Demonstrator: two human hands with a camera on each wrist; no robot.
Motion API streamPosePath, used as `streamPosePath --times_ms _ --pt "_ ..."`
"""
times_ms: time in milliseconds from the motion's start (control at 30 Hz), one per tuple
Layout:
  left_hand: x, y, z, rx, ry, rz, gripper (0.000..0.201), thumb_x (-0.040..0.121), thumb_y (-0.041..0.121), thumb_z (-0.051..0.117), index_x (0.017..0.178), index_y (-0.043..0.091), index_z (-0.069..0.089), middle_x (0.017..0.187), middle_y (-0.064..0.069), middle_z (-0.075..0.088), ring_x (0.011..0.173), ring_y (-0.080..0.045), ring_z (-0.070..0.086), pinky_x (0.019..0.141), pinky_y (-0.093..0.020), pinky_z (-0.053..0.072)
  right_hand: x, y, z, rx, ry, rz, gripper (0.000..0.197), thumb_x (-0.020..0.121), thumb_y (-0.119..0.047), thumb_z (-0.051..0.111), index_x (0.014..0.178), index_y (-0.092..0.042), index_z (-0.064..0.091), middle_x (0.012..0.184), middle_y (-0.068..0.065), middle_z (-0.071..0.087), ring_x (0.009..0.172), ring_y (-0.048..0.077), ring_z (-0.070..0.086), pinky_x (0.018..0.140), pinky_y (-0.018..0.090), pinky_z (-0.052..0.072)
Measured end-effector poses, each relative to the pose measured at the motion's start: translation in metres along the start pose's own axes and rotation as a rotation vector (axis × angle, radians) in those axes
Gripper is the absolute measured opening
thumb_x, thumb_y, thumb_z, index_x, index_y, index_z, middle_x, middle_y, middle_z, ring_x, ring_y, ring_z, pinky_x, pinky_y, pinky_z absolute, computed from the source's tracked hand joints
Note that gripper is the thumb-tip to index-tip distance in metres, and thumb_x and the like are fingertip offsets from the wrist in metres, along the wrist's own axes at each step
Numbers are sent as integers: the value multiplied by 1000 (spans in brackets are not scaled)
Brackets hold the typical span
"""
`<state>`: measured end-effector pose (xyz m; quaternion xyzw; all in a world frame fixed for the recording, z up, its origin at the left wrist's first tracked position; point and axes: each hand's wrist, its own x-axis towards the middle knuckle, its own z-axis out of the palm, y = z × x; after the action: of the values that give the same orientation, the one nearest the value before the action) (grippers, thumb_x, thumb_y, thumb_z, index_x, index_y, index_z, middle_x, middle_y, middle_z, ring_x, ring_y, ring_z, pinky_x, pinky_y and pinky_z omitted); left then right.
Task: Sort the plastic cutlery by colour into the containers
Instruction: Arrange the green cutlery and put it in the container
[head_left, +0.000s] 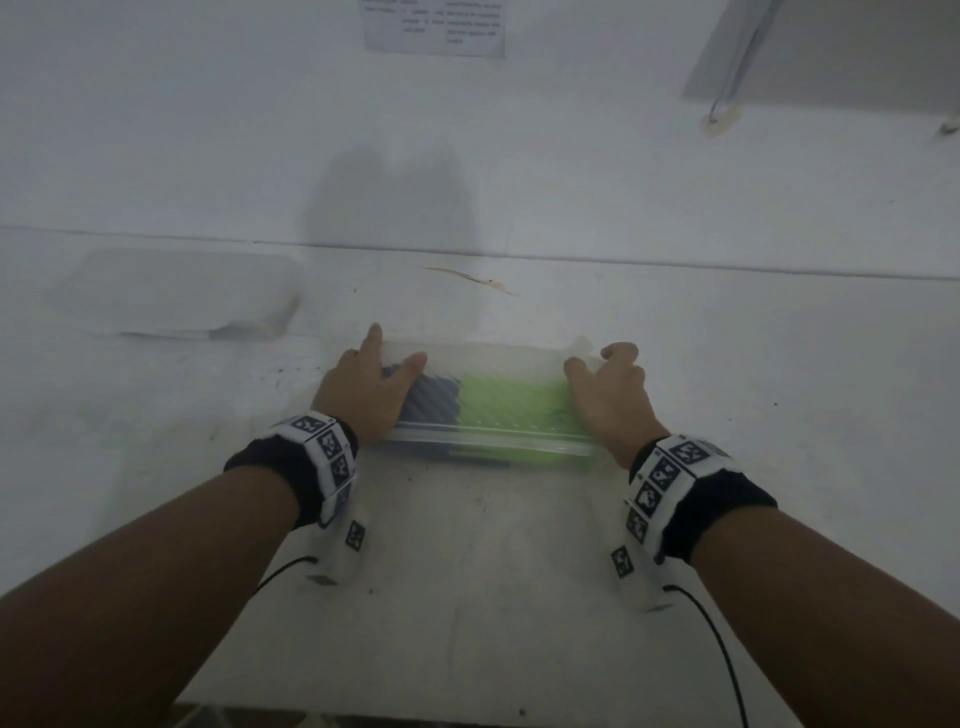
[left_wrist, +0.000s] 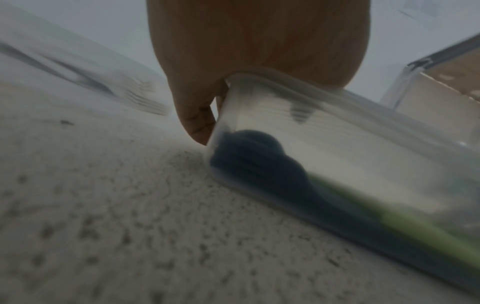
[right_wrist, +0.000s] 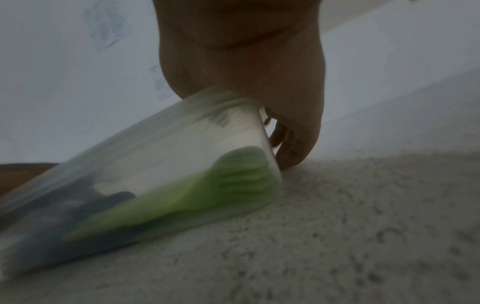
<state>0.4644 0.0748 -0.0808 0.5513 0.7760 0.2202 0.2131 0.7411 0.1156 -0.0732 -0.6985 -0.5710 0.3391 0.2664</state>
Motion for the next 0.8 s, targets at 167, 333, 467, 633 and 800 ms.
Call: streamPosePath --times_ms 167,333,467,633,800 --pt "-11 -8 -14 -61 187 -104 78 96 65 50 151 10 44 151 -16 51 137 -37 47 116 -43 35 -7 -11 6 86 -18 -46 38 99 -32 53 127 -16 33 127 7 30 108 27 44 92 39 41" --pt "-22 -49 -56 25 189 -167 78 95 71 46 140 9 56 143 -17 58 131 -37 52 111 -40 38 -24 -43 54 61 -62 -114 47 101 -30 49 142 -12 35 142 14 32 121 34 45 96 38 40" --pt "-31 -90 -92 35 236 -174 66 99 59 50 131 3 60 137 -21 61 128 -39 55 106 -40 40 -43 -74 101 35 -78 -141 47 100 -32 49 140 -13 35 140 14 34 125 36 42 95 40 38" --pt "-27 -167 -138 24 254 -202 73 96 65 49 141 8 55 142 -17 59 131 -37 53 110 -41 40 -70 -124 169 23 -63 -140 47 98 -35 50 138 -15 36 136 12 36 122 34 42 89 40 36" --pt "-12 -236 -194 27 224 -141 64 99 54 54 140 5 56 139 -20 60 127 -40 55 106 -43 41 -102 -178 239 53 -24 -89 49 98 -34 52 138 -13 36 138 12 36 123 34 41 90 40 35"
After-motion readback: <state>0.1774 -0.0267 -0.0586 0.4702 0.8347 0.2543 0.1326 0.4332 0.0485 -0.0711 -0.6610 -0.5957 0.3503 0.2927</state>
